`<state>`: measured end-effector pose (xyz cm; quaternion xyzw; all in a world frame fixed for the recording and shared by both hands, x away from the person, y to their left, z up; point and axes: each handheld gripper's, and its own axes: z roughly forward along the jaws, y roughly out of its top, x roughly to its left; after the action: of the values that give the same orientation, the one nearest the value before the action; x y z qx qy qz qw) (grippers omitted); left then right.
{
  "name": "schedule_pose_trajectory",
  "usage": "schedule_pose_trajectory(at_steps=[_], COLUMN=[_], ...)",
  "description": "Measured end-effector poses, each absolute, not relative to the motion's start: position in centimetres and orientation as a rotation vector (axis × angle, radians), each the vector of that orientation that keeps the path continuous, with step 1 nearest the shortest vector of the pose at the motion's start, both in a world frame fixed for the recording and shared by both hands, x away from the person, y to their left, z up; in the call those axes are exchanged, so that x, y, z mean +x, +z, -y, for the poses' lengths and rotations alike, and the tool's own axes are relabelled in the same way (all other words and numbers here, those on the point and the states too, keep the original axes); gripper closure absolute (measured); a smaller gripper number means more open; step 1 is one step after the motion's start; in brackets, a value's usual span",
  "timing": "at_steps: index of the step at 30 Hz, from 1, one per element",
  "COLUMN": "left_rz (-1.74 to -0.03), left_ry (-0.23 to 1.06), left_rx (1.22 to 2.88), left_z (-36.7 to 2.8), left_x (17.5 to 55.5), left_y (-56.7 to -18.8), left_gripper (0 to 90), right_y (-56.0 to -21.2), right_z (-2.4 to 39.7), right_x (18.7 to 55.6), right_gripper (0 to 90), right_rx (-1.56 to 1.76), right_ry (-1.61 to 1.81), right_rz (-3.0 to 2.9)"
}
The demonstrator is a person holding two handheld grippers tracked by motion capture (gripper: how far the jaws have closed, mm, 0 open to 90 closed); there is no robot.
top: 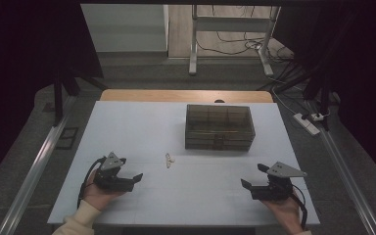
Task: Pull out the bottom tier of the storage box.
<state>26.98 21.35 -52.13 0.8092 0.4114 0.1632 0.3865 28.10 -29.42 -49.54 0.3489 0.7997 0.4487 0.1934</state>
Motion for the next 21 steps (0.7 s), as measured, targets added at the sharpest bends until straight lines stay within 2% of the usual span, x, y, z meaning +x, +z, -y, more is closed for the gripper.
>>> schedule_pose_trajectory(at_steps=[21], left_rz=[-1.045], left_ry=[0.411], left_rx=[2.063], left_z=[-21.2], left_x=[27.0], left_y=[-52.2], left_gripper=[11.5], right_y=[-50.0], right_z=[26.8], right_x=[27.9], right_gripper=[13.4], right_rx=[0.942], right_ry=[1.250], right_rz=[-2.281])
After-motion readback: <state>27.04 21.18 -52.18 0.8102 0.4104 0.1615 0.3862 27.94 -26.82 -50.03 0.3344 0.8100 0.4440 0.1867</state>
